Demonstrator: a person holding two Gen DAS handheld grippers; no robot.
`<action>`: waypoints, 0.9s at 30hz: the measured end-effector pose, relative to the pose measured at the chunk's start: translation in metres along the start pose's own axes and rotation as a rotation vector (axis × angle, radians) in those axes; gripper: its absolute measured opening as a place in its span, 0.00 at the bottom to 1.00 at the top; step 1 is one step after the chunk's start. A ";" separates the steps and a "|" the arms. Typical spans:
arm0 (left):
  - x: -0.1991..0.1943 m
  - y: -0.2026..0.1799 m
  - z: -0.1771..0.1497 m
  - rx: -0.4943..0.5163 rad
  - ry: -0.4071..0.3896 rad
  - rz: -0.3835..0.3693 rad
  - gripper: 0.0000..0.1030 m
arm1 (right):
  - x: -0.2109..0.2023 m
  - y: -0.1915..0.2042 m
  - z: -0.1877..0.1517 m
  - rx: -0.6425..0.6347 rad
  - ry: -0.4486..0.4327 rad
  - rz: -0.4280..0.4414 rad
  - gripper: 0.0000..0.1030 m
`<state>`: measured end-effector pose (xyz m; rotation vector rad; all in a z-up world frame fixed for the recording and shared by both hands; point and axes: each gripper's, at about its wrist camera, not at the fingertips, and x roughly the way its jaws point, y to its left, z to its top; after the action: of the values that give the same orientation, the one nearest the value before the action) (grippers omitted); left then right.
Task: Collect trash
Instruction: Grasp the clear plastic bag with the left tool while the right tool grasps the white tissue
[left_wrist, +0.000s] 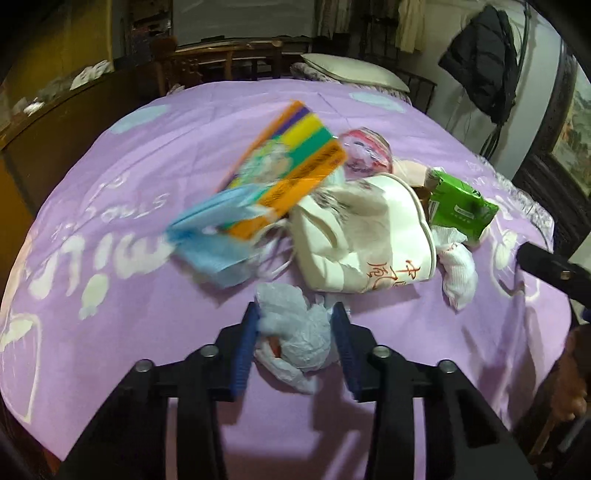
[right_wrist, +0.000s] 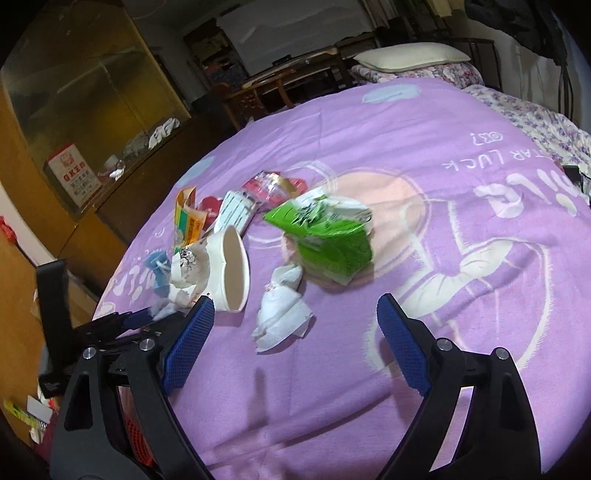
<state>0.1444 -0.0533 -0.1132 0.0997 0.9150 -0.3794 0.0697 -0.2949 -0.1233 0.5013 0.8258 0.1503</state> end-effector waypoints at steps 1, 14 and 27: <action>-0.008 0.008 -0.005 -0.009 -0.009 0.012 0.36 | 0.002 0.003 -0.001 -0.007 0.007 0.001 0.84; -0.056 0.060 -0.037 -0.111 -0.049 0.070 0.36 | 0.023 0.031 -0.018 -0.091 0.055 -0.032 0.84; -0.059 0.059 -0.037 -0.121 -0.051 0.062 0.36 | 0.043 0.021 -0.007 -0.053 0.088 -0.065 0.19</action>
<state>0.1056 0.0269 -0.0941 0.0070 0.8800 -0.2671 0.0952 -0.2602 -0.1460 0.4200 0.9212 0.1347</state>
